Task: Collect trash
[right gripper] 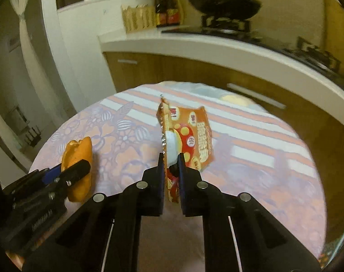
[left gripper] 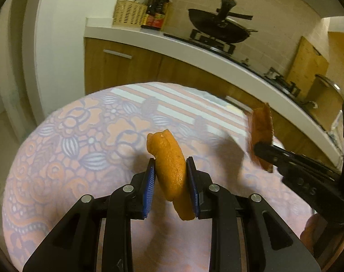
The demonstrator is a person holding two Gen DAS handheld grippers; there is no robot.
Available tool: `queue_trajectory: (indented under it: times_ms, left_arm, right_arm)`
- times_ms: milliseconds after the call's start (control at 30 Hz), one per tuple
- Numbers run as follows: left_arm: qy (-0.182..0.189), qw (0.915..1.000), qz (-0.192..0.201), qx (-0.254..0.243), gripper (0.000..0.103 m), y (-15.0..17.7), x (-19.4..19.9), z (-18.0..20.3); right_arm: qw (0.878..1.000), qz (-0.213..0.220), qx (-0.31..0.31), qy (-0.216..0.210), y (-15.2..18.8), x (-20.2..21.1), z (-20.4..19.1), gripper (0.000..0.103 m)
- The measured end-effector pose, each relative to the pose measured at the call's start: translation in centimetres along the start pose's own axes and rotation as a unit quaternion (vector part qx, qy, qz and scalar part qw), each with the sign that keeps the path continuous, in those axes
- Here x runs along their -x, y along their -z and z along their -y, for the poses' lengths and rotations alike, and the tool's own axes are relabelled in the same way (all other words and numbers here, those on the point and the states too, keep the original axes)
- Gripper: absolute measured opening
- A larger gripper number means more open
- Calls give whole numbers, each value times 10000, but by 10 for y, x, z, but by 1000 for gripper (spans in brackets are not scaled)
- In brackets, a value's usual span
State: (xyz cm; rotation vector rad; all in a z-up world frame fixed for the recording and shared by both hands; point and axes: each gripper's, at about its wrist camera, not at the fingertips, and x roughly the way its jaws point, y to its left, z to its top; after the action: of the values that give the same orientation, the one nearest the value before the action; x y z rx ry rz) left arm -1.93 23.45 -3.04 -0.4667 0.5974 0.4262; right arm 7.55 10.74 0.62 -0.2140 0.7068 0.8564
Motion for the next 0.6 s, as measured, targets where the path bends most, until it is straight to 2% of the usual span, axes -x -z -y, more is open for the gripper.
queue_trajectory:
  times_ms: [267, 600]
  left_arm:
    - [505, 9979, -43, -398, 25, 17, 27, 55]
    - [1125, 9888, -153, -971, 25, 41, 46, 138]
  right_arm:
    - [9985, 257, -435, 193, 31, 67, 43, 7]
    - [9910, 707, -1023, 486, 77, 155, 103, 7]
